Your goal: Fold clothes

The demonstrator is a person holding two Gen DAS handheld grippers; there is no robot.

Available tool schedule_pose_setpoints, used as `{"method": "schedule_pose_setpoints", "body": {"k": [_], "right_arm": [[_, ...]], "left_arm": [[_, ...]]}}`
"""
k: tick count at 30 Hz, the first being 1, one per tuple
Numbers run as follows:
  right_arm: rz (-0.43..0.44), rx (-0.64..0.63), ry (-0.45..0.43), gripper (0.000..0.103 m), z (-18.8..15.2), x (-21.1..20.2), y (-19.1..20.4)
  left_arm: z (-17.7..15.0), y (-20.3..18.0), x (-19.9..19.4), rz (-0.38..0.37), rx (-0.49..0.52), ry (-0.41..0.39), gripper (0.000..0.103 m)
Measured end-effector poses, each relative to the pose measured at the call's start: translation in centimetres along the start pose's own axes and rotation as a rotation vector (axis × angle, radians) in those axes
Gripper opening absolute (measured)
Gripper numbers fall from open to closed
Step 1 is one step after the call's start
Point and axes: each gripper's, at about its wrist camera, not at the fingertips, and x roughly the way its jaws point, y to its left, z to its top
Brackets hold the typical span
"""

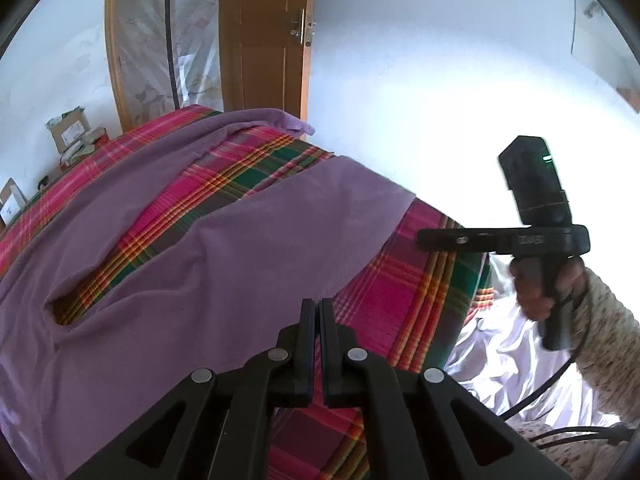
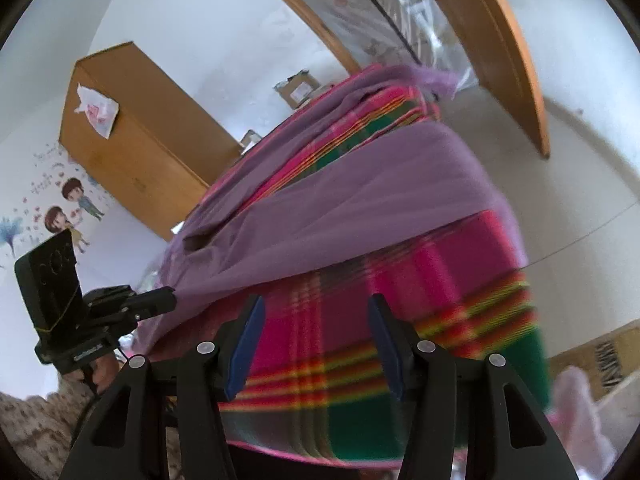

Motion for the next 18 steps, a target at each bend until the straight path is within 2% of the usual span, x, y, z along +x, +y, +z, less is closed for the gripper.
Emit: {"method": "schedule_pose_setpoints", "body": {"k": [5,13,18], "right_arm": [[0.101,0.101,-0.023,0.055,1.3,1.6,-0.1],[0.186,0.285,-0.09,0.055,2.5,2.4,-1.1],[0.165,0.392,-0.161,0.054,3.2,2.0,-2.0]], "left_arm": [[0.0,0.4,-0.5,-0.015,-0.018,-0.02,0.002],[-0.1,0.4,-1.2,-0.034,-0.034,-0.038,0.002],[-0.2,0.6,-1.0,-0.047,-0.047,-0.03,0.002]]}}
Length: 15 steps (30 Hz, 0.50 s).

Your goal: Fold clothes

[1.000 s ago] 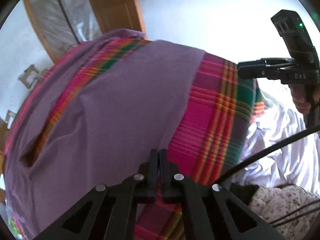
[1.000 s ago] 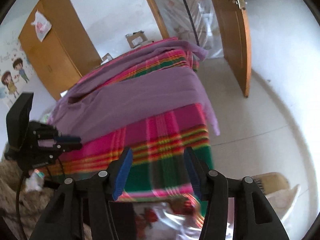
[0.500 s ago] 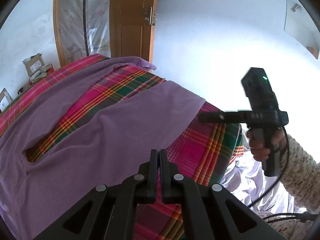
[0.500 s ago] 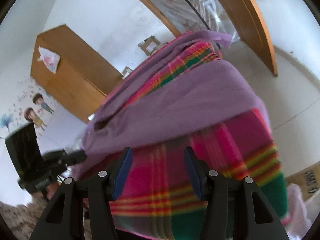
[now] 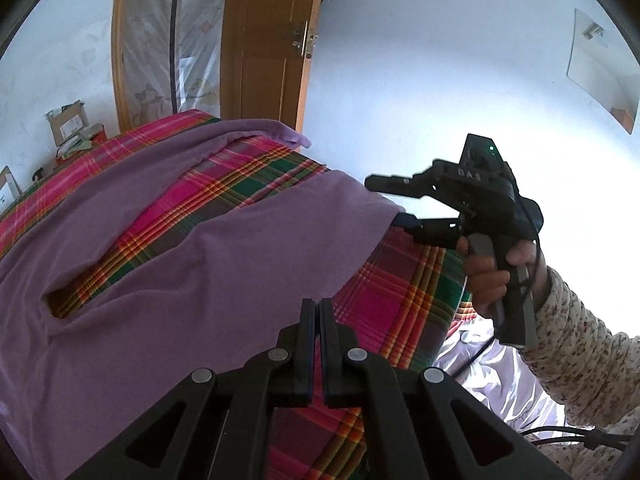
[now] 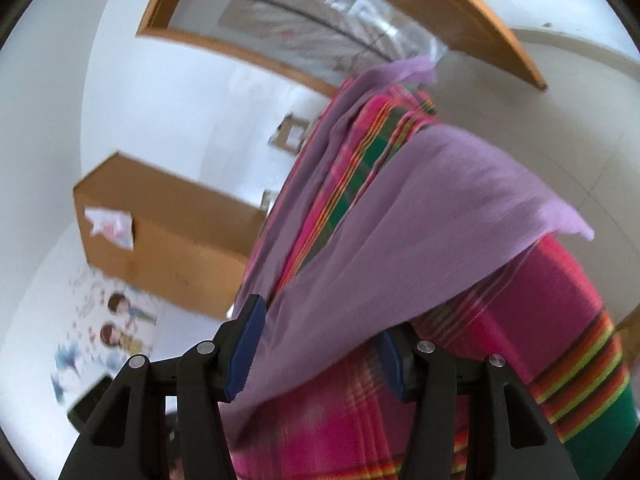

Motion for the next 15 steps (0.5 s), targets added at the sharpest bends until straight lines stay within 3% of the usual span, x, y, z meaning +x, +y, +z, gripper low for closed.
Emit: {"method": "schedule_pose_setpoints", "body": {"k": [2,3,5,15], "right_arm": [[-0.04,0.024,-0.041,0.047,0.2,-0.5,-0.2],[-0.064,0.031,-0.06,0.038,0.3,-0.7,-0.3],[-0.111,0.026,-0.089,0.006,0.4,-1.4,-0.4],[-0.314,-0.093,-0.164,0.005,1.2,-4.1,0.3]], "left_arm": [[-0.1,0.0,0.3,-0.006,-0.003,0.009,0.002],[-0.2,-0.1,0.4,-0.008,-0.003,0.014,0.002],[-0.4,-0.2,0.7,-0.017,0.0,0.026,0.002],[-1.7,-0.5,2.7,-0.061,-0.027,0.094,0.002]]}}
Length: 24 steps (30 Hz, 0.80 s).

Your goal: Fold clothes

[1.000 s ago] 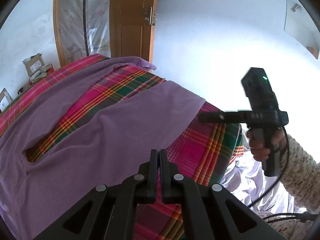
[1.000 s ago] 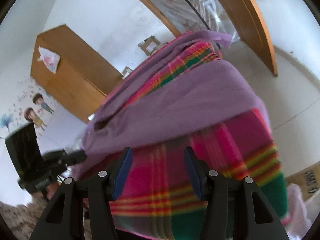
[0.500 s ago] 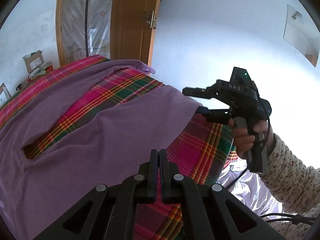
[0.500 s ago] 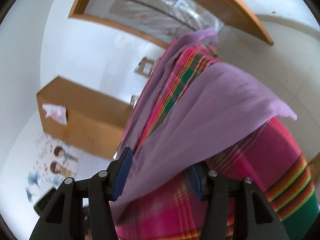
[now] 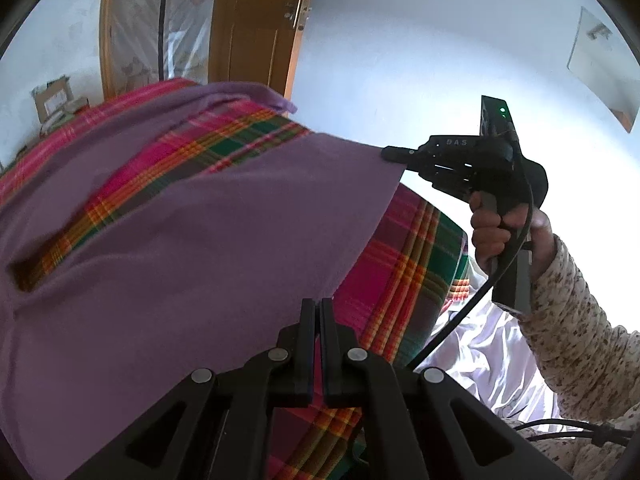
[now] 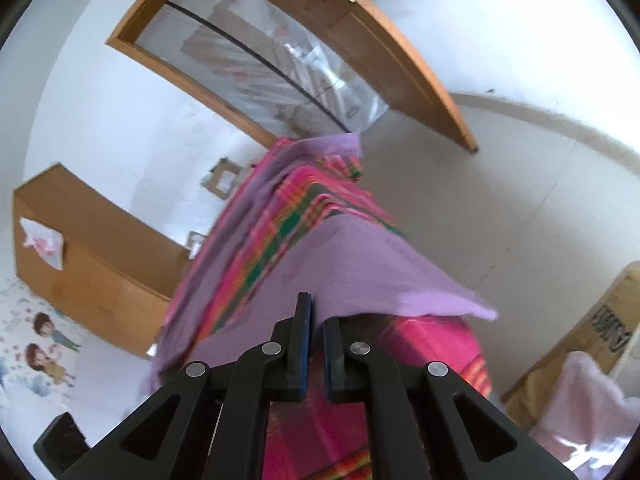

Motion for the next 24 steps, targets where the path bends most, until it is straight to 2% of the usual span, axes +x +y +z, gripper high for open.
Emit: {"method": "schedule_pose_setpoints", "body": {"k": [5,13,15,19,24], "right_arm": [[-0.058,-0.023,-0.015,0.004,-0.8,-0.6,-1.5],[-0.186,-0.127,-0.038,0.004,-1.0,0.2,-0.8],[-0.208,-0.159,-0.036,0.008,-1.1,0.2,-0.3],[-0.24,-0.217,-0.028,0.01,-1.0,0.0,0.4],[-0.313,-0.267,-0.022,0.013,-0.8,-0.4,1.0]], "left_arm": [[-0.4,-0.3,0.1,-0.004,0.01,0.015,0.002],[-0.9,0.5,0.7,-0.037,-0.038,0.038,0.002],[-1.1,0.4,0.1,-0.033,-0.026,0.03,0.002],[-1.4,0.6,-2.4,-0.031,-0.018,-0.022,0.003],[-2.7,3.3,-6.6,0.039,-0.07,-0.074,0.004]]}}
